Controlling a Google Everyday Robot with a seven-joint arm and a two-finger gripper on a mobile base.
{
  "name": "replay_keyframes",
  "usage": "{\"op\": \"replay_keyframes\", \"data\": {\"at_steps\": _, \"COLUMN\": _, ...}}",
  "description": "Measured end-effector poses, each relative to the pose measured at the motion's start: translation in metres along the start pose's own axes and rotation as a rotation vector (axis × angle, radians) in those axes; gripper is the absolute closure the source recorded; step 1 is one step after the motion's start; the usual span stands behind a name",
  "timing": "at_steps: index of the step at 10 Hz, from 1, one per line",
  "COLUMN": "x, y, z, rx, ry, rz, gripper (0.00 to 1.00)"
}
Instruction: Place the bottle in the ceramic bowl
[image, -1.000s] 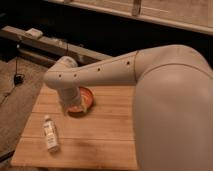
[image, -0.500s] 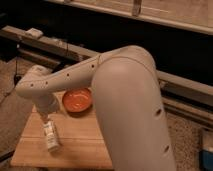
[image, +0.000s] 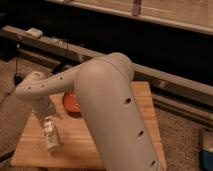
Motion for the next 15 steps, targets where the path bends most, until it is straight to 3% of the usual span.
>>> {"op": "replay_keyframes", "data": {"at_steps": 3, "x": -0.001, "y": 0.01, "z": 0.022, "rx": -0.011, "ry": 0.034, "rz": -0.02, "gripper": 0.35}}
{"op": "replay_keyframes", "data": {"at_steps": 7, "x": 0.007, "y": 0.037, "z": 0.031, "rx": -0.004, "ry": 0.061, "rz": -0.082, "gripper": 0.35}}
{"op": "replay_keyframes", "data": {"at_steps": 15, "x": 0.002, "y": 0.04, "z": 0.055, "rx": -0.001, "ry": 0.092, "rz": -0.092, "gripper": 0.35}}
